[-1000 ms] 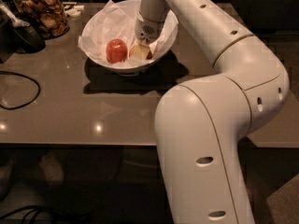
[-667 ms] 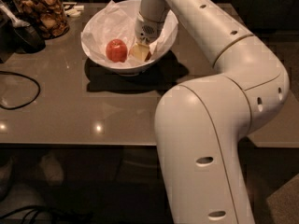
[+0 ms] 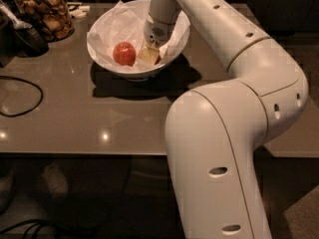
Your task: Pick apple from white bowl
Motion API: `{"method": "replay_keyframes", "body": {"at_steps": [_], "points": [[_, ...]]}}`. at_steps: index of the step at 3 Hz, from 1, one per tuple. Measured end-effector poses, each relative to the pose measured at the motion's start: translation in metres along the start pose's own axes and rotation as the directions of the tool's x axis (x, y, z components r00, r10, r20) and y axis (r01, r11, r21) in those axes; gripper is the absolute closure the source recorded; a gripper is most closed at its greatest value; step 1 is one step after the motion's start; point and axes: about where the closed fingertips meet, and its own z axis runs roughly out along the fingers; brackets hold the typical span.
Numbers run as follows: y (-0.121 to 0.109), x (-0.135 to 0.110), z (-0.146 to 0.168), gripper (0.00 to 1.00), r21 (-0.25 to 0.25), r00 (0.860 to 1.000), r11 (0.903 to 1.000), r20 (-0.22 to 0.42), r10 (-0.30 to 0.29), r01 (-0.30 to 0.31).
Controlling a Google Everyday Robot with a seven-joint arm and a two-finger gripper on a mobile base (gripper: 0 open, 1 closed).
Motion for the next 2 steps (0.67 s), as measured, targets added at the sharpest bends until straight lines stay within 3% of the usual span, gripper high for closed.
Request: {"method": "replay_keyframes", "body": {"at_steps": [2], "points": [[0.000,-0.009,-0.036,1.00,0.065,1.000,0.9979,0.021,0.006,-0.007]]}}
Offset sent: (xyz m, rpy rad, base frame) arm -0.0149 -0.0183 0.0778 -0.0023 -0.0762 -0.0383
